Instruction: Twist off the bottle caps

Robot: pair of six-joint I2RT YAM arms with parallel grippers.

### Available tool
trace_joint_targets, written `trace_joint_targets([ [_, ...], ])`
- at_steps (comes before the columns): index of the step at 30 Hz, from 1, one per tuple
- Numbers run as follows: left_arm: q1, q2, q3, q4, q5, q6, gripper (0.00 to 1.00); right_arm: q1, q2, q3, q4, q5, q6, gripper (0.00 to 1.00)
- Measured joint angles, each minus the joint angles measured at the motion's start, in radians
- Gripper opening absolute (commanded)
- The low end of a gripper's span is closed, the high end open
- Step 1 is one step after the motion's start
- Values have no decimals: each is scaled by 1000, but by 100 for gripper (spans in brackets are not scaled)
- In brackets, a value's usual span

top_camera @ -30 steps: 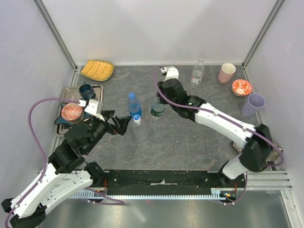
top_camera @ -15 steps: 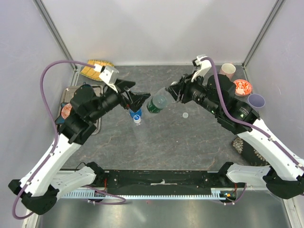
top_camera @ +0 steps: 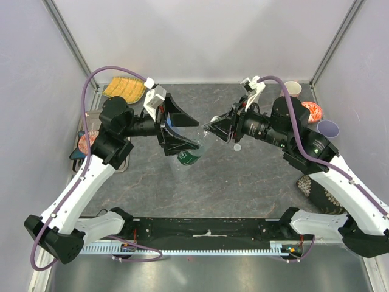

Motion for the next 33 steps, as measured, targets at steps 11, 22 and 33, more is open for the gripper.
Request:
trace_joint_targets([
  [11, -2, 0, -14, -23, 51, 27, 98, 0, 23, 0, 129, -137, 85, 0],
  [22, -24, 10, -18, -83, 53, 75, 83, -1, 40, 11, 156, -158, 105, 0],
  [33, -40, 16, -19, -114, 61, 105, 52, -5, 48, 11, 153, -149, 91, 3],
])
